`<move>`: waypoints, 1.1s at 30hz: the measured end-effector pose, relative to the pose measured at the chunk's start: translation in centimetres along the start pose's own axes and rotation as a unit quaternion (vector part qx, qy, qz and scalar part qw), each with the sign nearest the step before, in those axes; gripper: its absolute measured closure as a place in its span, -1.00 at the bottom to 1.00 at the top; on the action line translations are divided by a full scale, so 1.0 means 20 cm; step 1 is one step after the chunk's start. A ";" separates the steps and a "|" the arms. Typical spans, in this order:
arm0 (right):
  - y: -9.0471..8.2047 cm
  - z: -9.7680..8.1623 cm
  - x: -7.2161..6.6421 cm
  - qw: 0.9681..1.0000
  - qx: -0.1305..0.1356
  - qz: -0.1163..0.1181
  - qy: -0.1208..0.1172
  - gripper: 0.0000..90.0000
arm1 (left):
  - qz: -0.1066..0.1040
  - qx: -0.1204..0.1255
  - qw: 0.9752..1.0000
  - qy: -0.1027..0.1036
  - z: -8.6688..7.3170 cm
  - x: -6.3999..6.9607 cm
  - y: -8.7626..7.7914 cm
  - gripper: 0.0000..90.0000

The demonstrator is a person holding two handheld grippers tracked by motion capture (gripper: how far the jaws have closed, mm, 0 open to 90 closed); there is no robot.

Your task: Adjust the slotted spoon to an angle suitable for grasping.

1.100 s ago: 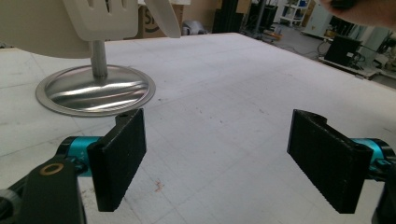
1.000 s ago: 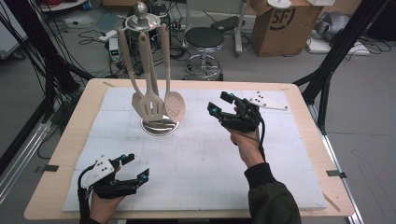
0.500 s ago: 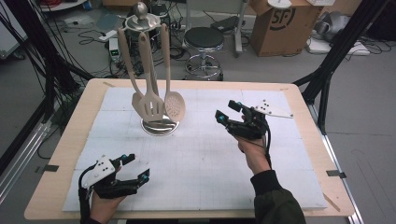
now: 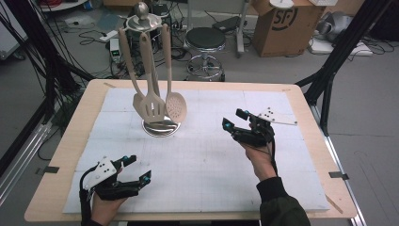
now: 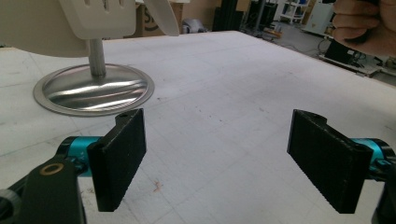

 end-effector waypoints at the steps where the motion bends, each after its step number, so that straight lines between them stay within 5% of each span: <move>1: -0.01 -0.01 0.01 1.000 0.001 -0.002 0.004 -0.46 | 0.000 0.000 1.000 -0.001 0.00 0.00 0.00 -0.55; 33: -0.16 -0.21 0.05 1.000 -0.007 -0.019 0.022 -0.47 | -0.003 -0.004 1.000 0.001 0.00 0.01 0.02 -0.55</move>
Point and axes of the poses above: each handheld gripper's, and its own axes: y roughly forward along the jaws, z roughly out of its top, x roughly to its right, the point moved 8 cm from there along y, roughly forward along the jaws, and after that the axes turned 8 degrees about z, right-handed, at the moved point
